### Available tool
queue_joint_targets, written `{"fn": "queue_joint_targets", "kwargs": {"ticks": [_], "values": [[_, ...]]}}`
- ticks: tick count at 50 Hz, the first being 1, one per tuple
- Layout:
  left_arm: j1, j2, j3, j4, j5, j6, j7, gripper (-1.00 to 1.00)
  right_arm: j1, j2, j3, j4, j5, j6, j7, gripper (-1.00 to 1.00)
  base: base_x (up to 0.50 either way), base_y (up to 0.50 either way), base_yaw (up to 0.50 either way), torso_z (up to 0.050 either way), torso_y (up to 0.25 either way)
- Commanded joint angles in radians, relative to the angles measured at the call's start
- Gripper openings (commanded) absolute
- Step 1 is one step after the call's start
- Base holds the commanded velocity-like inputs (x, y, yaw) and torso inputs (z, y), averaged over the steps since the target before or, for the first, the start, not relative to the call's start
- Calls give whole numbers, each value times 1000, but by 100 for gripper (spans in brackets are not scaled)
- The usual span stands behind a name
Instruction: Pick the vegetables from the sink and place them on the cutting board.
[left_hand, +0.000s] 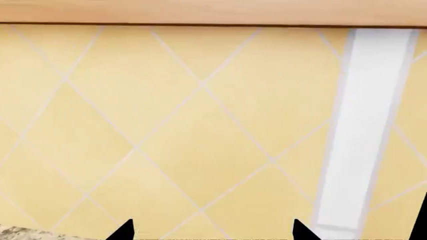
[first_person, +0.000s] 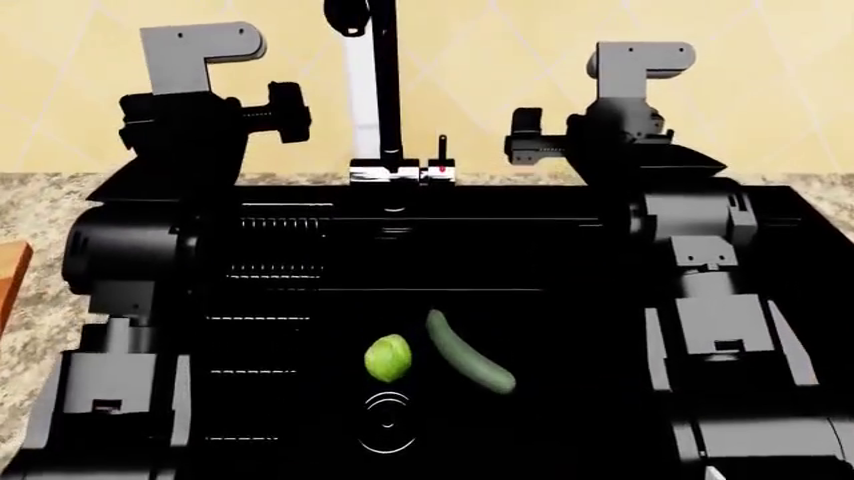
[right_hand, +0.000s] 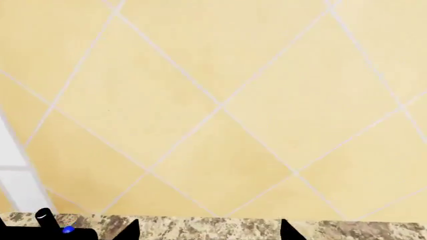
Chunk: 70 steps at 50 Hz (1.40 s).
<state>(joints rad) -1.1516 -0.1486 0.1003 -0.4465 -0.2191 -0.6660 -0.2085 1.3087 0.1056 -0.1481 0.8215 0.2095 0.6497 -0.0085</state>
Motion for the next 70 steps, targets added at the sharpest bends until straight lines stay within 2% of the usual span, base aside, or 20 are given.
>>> {"fn": "queue_joint_targets", "kwargs": {"ticks": [1, 8, 13, 17, 19, 21, 23, 29, 30, 34, 37, 40, 46, 52, 57, 70], "values": [[-31, 1, 14, -63, -1, 5, 8, 100, 26, 2, -12, 19, -3, 5, 8, 100, 500, 0, 0, 0, 0], [-35, -1, 17, -85, -29, -13, 52, 100, 31, 14, -29, -13, -2, 22, -12, 100, 500, 0, 0, 0, 0], [-77, -1, 12, -233, -36, 65, 98, 100, 71, 16, -65, 82, -18, -19, -64, 100, 500, 0, 0, 0, 0], [-195, 8, 34, -457, -35, 140, 202, 100, 189, -1, -126, 325, -47, -91, -189, 100, 500, 0, 0, 0, 0], [-295, 19, 52, -666, -20, 223, 266, 100, 265, -14, -169, 484, -83, -129, -251, 100, 0, 0, 0, 0, 0], [-380, 32, 58, -860, -4, 290, 320, 100, 268, -12, -210, 487, -124, -90, -301, 100, 0, 0, 0, 0, 0], [-381, 36, 57, -862, 19, 247, 359, 100, 262, -10, -237, 487, -155, -65, -334, 100, 0, 0, 0, 0, 0], [-372, 56, 142, -857, 102, 148, 596, 100, 250, -11, -342, 487, -225, -27, -492, 100, 0, 0, 0, 0, 0], [-349, 48, 158, -820, 109, 112, 624, 100, 247, -11, -354, 486, -229, -24, -514, 100, 0, 0, 0, 0, 0], [-147, -29, 183, -338, 84, -203, 676, 100, 224, -5, -408, 449, -259, 10, -591, 100, 0, 0, 0, 0, 0], [-78, -72, 190, -101, 51, -336, 714, 100, 143, 73, -423, 96, -269, 224, -633, 100, 0, 0, 0, 0, 0], [-68, -96, 177, 57, 19, -432, 735, 100, 124, 117, -419, -90, -271, 334, -647, 100, 0, 0, 0, 0, 0], [-36, -116, 187, 268, -28, -572, 759, 100, 92, 150, -416, -312, -264, 451, -673, 100, 0, 0, 0, 0, 0], [16, -124, 230, 400, -65, -662, 784, 100, 40, 170, -426, -480, -247, 550, -704, 100, 0, 0, 0, 0, 0], [32, -113, 272, 420, -82, -687, 801, 100, 18, 170, -455, -508, -237, 569, -728, 100, 0, 0, 0, 0, 0], [13, -96, 382, 312, -78, -590, 859, 100, -32, 156, -525, -490, -206, 533, -787, 100, 0, 0, 0, 0, 0]]}}
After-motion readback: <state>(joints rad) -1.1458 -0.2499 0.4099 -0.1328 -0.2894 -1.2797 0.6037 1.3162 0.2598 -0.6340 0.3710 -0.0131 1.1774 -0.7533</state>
